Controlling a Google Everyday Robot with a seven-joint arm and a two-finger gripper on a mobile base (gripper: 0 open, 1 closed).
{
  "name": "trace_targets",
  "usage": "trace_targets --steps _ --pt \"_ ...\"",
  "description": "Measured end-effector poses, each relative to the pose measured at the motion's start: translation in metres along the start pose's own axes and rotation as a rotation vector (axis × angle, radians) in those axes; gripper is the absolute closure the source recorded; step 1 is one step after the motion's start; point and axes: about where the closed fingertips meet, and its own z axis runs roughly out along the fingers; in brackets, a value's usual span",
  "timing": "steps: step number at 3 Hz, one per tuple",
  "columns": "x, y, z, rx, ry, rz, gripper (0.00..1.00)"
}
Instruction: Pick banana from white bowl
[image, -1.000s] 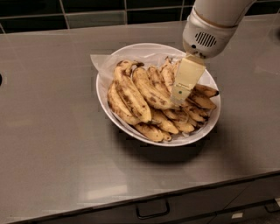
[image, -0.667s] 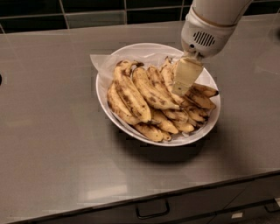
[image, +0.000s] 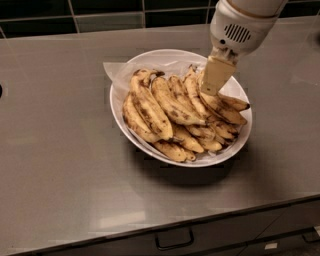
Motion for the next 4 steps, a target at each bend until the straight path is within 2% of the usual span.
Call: trace_targets --steps 1,2,3,4 --pt "0.003 -0.002 -0.004 0.012 -0.005 0.012 0.48" --pt "0.005 -0.002 0.000 0.002 -0.011 0.035 0.47" --pt "0.001 0.005 0.016 -0.043 -0.007 0.031 0.41" --pt "-0.002 0.010 0.028 -0.069 0.004 0.040 0.41"
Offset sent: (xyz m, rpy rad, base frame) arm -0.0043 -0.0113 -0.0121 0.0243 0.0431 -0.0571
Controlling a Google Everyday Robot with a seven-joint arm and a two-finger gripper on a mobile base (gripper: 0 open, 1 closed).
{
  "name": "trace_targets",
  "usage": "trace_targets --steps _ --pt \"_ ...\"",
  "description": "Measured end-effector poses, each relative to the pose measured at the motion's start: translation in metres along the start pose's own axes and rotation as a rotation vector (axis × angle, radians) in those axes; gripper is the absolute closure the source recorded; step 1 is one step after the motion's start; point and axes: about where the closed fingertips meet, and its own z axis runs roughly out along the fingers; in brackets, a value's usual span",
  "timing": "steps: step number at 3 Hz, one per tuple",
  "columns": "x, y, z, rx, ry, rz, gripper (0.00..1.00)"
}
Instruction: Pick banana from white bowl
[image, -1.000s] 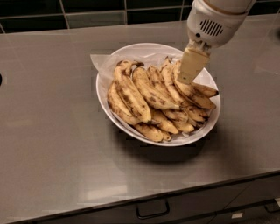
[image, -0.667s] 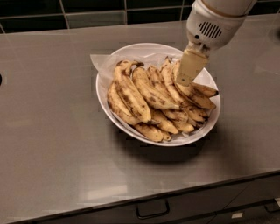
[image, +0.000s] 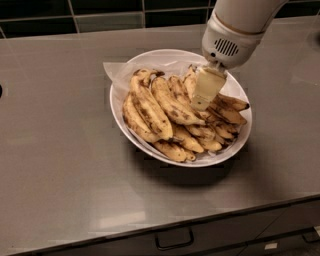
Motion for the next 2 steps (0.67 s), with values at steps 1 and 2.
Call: trace_targets --steps 1,2 --pt "-0.0005 0.0004 -0.0001 -0.003 0.004 0.006 0.41" --pt "0.0037 -0.0007 0.0006 0.024 0.023 0.042 0.42"
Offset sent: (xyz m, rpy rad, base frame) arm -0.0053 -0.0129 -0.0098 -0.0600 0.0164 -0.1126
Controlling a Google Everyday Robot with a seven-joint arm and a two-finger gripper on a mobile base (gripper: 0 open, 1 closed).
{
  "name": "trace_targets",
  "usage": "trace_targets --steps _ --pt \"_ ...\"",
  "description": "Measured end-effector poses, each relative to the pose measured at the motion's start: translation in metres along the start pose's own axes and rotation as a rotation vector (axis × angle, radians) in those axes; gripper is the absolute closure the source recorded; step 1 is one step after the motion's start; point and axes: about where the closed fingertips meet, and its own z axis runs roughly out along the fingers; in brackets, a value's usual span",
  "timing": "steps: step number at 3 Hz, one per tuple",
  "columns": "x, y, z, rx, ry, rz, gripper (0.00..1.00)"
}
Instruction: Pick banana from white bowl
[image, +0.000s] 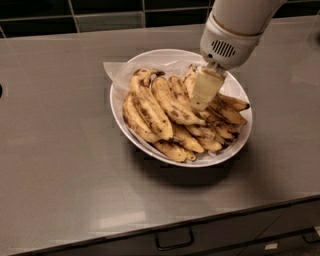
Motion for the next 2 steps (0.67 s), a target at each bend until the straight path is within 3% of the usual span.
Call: trace_targets --steps 2 --pt "0.020 -0.004 -0.010 0.101 0.000 0.148 0.43"
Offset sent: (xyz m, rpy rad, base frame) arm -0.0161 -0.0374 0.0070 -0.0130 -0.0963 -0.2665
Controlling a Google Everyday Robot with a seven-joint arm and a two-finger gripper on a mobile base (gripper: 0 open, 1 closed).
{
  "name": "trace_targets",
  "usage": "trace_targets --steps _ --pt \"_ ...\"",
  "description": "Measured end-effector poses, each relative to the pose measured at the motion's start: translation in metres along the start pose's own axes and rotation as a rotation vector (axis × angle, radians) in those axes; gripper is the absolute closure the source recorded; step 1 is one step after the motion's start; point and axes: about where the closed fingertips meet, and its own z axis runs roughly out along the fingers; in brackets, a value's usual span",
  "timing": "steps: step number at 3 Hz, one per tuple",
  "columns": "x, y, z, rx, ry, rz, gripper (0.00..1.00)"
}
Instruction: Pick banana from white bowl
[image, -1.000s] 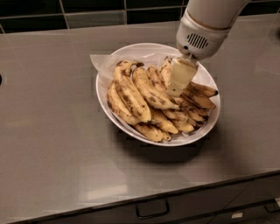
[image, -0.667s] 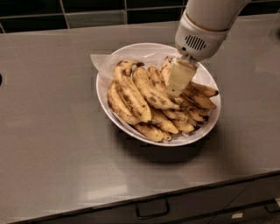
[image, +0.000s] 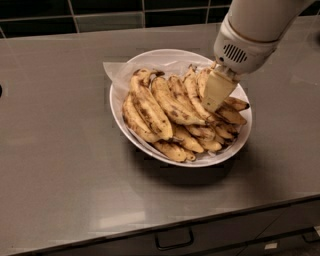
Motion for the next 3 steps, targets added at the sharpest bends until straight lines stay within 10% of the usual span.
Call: trace_targets --steps 3 --pt "-0.004 0.003 0.017 -0.028 0.008 0.017 0.42"
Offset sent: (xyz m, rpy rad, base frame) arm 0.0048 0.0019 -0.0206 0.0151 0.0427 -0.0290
